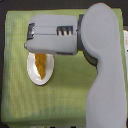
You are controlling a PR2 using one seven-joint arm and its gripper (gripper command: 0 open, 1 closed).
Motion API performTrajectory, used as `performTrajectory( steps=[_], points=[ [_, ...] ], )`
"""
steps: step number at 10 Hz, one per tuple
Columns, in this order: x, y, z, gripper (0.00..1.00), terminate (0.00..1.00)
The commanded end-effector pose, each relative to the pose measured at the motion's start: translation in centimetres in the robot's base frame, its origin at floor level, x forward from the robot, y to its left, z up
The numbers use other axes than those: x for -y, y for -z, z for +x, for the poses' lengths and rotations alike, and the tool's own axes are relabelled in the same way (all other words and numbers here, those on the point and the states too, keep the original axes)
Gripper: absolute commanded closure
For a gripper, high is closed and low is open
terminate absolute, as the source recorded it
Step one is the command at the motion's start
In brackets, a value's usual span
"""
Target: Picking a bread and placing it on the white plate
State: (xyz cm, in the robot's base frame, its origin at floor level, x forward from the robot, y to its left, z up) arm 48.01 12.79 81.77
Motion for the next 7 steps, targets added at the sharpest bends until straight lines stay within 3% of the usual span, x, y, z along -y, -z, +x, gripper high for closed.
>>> performTrajectory(
  steps=[1, 4, 7],
  points=[
    [3.6, -9.5, 2.8, 0.0, 0.0],
    [8.0, -11.9, 2.8, 0.0, 0.0],
    [12.3, -11.9, 2.1, 0.0, 0.0]
  ],
)
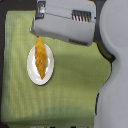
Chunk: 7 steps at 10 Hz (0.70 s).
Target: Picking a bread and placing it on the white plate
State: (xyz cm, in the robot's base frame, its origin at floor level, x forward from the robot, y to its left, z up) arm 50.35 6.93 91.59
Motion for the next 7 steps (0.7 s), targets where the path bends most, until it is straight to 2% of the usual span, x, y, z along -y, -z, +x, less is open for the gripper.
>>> performTrajectory(
  steps=[1, 7],
  points=[
    [9.8, -1.7, -0.4, 0.0, 0.0],
    [24.0, -1.2, -2.5, 0.0, 0.0]
  ],
)
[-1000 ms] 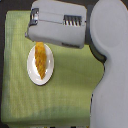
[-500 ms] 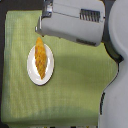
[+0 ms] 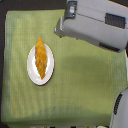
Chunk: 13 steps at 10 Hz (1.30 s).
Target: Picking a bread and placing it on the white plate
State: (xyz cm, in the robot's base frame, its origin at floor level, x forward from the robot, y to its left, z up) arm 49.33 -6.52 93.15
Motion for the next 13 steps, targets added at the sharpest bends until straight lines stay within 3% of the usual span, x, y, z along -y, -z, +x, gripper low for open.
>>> performTrajectory(
  steps=[1, 6, 13],
  points=[
    [12.7, 0.4, -1.9, 0.0, 0.0],
    [18.9, 1.3, -4.2, 0.0, 0.0],
    [20.4, 1.8, -5.0, 0.0, 0.0]
  ],
)
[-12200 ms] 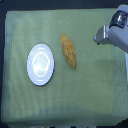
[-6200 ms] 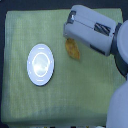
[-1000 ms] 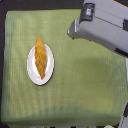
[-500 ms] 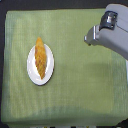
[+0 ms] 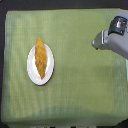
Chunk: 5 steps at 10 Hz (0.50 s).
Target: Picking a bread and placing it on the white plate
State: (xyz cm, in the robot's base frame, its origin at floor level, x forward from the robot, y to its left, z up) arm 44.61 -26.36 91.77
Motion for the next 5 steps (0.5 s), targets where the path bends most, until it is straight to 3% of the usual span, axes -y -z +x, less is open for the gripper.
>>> performTrajectory(
  steps=[1, 5],
  points=[
    [0.08, 0.6, -0.37, 0.0, 0.0],
    [-0.02, 0.3, 0.2, 0.0, 0.0]
  ],
)
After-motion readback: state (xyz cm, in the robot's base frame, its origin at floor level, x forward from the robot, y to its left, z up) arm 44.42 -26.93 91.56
